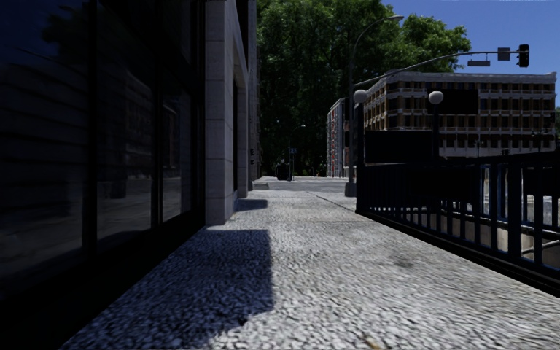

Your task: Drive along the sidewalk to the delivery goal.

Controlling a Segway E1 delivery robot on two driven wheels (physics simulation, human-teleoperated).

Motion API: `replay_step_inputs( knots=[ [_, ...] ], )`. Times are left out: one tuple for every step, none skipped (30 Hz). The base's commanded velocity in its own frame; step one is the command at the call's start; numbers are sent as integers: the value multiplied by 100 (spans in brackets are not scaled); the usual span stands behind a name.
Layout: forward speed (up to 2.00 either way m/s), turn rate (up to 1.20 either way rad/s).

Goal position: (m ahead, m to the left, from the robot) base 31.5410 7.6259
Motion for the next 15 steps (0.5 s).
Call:
replay_step_inputs(
  knots=[
    [200, 0],
    [200, 0],
    [200, 0],
    [200, 0],
    [200, 0],
    [200, 0],
    [200, 0],
    [200, 0],
    [200, 0],
    [200, 0],
    [200, 0],
    [200, 0],
    [200, 0],
    [200, 0],
    [200, 0]
  ],
)
